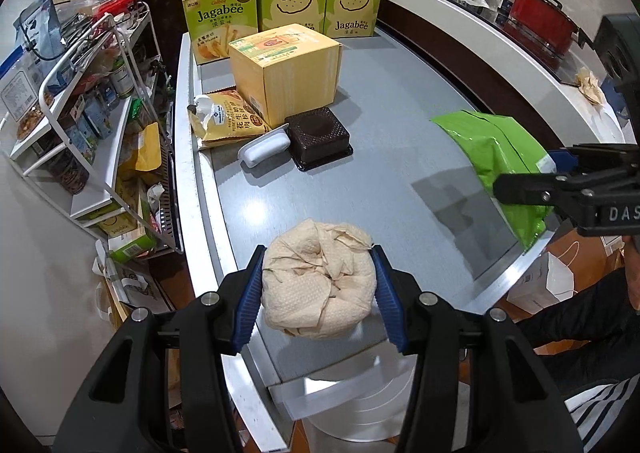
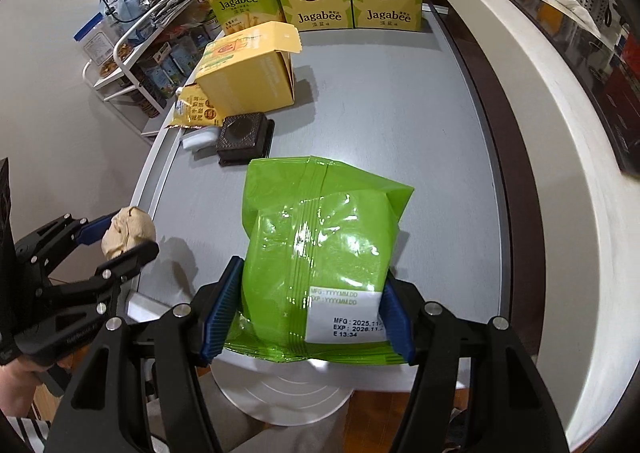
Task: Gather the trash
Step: 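Lift the green bag and tan bun and carry both over the white bin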
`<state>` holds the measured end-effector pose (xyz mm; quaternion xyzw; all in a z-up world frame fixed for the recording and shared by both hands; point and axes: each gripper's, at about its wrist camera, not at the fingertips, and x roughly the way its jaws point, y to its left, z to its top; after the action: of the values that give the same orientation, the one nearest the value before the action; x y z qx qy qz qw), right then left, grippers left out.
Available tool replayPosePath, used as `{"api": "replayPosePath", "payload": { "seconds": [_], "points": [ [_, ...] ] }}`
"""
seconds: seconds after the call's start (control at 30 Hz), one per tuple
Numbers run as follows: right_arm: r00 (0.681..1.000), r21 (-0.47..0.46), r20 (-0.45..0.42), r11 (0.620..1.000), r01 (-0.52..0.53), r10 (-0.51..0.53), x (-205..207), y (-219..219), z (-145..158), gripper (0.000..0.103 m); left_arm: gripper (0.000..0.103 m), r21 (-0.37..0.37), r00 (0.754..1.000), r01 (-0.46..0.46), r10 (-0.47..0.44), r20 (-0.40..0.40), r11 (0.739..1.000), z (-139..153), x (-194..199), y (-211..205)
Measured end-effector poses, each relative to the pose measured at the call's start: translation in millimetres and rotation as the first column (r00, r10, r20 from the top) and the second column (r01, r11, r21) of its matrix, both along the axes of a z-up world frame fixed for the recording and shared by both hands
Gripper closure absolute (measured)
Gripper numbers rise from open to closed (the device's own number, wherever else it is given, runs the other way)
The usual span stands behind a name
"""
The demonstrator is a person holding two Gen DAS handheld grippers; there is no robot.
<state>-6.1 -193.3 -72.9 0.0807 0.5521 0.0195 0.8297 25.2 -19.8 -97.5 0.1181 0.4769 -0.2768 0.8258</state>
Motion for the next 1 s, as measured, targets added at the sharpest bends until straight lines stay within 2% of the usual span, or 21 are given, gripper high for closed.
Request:
{"api": "replayPosePath", "payload": {
  "seconds": [0.4,1.0],
  "points": [
    [0.999,0.016,-0.026,0.999,-0.044,0.044,-32.2,6.3,-1.4,0.041,0.051,0.008,0.999,0.032,-0.031,-0.01,0.999,3.6,-25.6,4.9],
    [0.975,0.043,-0.081,0.978,-0.202,0.205,-81.2,29.6,-3.5,0.041,0.051,0.049,0.995,0.089,-0.087,-0.051,0.995,-0.4,-73.0,12.1]
  ]
}}
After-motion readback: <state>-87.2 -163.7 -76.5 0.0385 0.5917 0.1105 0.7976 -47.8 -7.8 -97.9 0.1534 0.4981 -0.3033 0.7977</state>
